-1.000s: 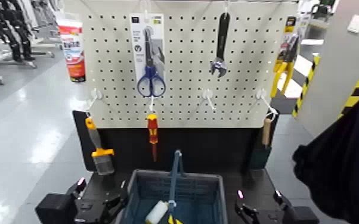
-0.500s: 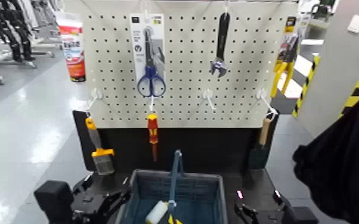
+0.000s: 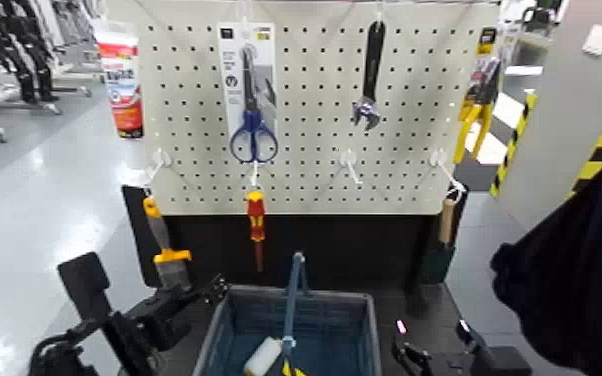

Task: Grasp the handle of the crate.

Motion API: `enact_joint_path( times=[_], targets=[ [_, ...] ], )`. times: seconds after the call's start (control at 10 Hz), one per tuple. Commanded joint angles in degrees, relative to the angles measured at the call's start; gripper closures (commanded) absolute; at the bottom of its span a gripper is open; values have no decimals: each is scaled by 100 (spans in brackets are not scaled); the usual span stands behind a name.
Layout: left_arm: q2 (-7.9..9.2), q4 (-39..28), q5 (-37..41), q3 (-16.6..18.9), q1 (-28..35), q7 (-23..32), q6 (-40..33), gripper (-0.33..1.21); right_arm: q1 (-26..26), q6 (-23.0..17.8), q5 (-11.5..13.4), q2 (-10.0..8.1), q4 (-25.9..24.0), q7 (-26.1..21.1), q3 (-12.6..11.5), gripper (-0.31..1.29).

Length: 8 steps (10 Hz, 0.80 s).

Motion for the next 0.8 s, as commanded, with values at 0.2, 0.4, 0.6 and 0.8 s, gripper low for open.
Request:
enact_joint_path(
  times=[0.2,0.4,0.6,0.8],
  targets=[
    [202,983,2164,-84,-662,-215,1091,12,0,0,-9,12,6,0,2,15],
    [387,1589,2990,-330,-1057,-373,1513,12,0,-26,-26,12,24,0,11,15],
    [475,2081,3368,-576,-1409,-514,1671,12,0,-62,-53,12,42,0,19,15],
    [536,2626,3632,-875,-1796,-777,1812,12,-17,-106,-79,12,68,0,46,15]
  ],
)
